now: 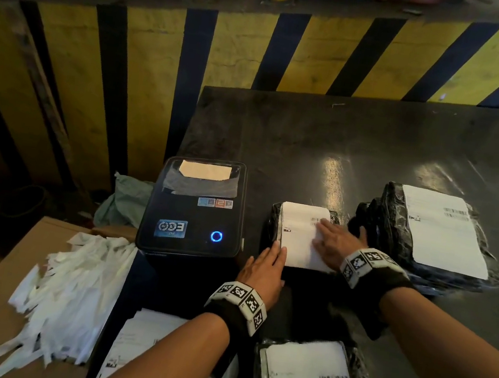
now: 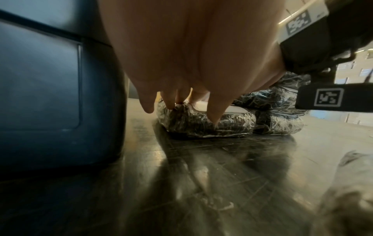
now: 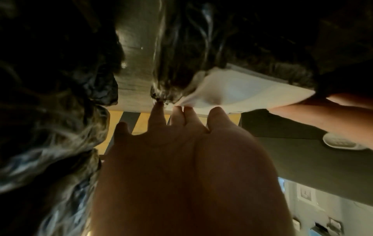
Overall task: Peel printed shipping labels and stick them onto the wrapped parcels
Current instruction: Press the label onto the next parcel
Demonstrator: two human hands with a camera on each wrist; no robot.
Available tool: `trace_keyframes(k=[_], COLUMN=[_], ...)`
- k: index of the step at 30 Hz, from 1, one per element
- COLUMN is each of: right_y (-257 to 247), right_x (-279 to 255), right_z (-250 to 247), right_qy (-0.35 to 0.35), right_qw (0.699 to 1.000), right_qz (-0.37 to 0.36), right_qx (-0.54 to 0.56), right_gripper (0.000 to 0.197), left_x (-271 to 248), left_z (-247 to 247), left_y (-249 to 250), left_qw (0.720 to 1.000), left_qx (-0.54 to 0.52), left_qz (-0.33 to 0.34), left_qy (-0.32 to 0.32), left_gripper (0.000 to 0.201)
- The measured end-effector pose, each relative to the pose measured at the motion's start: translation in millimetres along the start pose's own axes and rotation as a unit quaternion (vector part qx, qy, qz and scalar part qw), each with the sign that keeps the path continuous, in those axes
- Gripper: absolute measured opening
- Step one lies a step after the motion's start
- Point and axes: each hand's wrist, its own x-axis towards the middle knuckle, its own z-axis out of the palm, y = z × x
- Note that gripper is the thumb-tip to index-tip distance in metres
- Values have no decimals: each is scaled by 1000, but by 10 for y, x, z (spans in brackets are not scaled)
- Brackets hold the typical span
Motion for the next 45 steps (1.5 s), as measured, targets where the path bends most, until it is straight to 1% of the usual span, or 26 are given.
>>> trace_keyframes(k=[2,4,6,8,10,13,16,17,19,21,23,26,29,32,35,36,38,40,41,43,45], right_y=[-84,-280,-474,-501,-345,-33,78,42,-127,-321,-373,-202,-69,-39,-83,-137,-301,-435,-441,-334,-169], right_x=[15,-6,-51,-77,-77,-78,-47,-32,-55,-108,-180,-226,-277,-314,-300,-290,-284,-284,-295,-330,-365], right_z=[-70,-91,-38,22,47,44,-41,-84,-104,-31,61,97,89,80,20,-15,-57,-22,21,95,139], right_qy=[7,29,34,32,30,17,21,28,30,12,-5,-2,-13,-19,-4,-2,-10,-18,-16,-5,-3], right_qw=[1000,998,994,993,994,998,1000,999,997,992,990,992,995,996,995,995,991,986,986,987,991], right_qz=[0,-46,-98,-114,-102,-51,-13,-17,-55,-109,-128,-105,-72,-54,-42,-47,-84,-123,-131,-127,-105], right_qx=[-13,-19,-24,-28,-24,-11,-9,-21,-44,-59,-66,-73,-64,-65,-87,-92,-102,-108,-106,-99,-85], right_gripper=[54,52,53,54,54,52,47,45,47,51,54,55,54,55,56,56,56,56,56,56,57], left_x=[3,18,35,36,22,6,7,15,16,21,21,15,12,-16,-43,-47,-59,-67,-65,-54,-48], left_z=[-2,-1,2,10,23,39,38,36,37,39,45,49,39,20,13,8,0,-4,-2,6,9], left_y=[6,10,8,1,-11,-29,-33,-33,-31,-32,-28,-29,-50,-54,-53,-46,-26,-17,-15,-24,-37], left_qw=[1000,1000,1000,1000,1000,1000,1000,1000,1000,1000,1000,1000,999,999,999,999,999,999,999,999,998], left_qx=[0,5,9,10,13,13,16,17,19,21,21,28,32,35,45,46,45,48,49,54,57], left_qz=[0,-1,0,0,3,9,10,10,10,9,8,8,8,9,8,7,3,-1,-1,-1,0], left_qy=[-1,-3,1,5,8,14,16,14,7,9,10,12,8,3,3,4,-1,-5,-7,-3,-4], left_gripper=[68,68,68,68,70,69,70,70,71,72,73,73,76,78,78,77,75,77,78,78,79])
